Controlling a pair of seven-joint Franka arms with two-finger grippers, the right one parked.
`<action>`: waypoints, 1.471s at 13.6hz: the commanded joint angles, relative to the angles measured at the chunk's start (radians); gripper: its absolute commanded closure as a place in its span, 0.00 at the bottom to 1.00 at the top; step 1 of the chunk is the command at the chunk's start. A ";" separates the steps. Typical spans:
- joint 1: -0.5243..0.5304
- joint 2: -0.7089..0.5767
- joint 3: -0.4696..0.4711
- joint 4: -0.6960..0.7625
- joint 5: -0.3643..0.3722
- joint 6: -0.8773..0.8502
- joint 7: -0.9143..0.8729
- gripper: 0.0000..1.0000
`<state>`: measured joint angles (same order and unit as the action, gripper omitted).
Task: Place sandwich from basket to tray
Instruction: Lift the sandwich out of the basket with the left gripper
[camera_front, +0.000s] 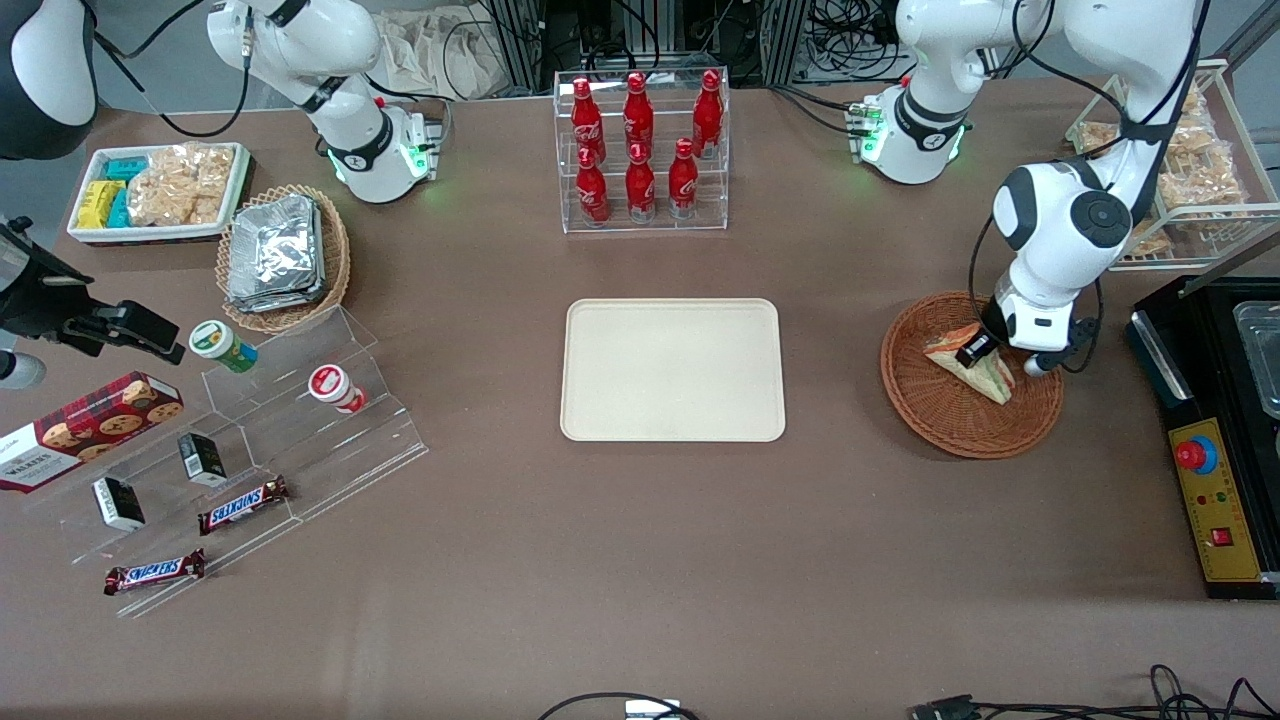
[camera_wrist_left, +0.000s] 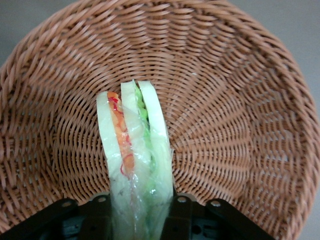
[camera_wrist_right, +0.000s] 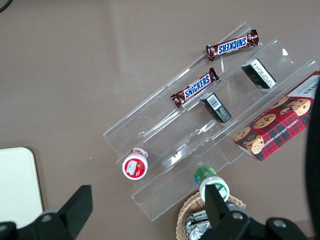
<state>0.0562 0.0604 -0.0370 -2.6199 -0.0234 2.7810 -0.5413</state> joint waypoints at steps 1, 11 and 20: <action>-0.003 -0.132 -0.003 0.007 0.003 -0.137 0.152 0.91; -0.003 -0.275 -0.107 0.057 0.003 -0.290 0.693 0.94; -0.004 -0.243 -0.424 0.182 -0.004 -0.368 0.474 0.95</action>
<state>0.0485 -0.1939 -0.3970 -2.4876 -0.0236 2.4486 0.0082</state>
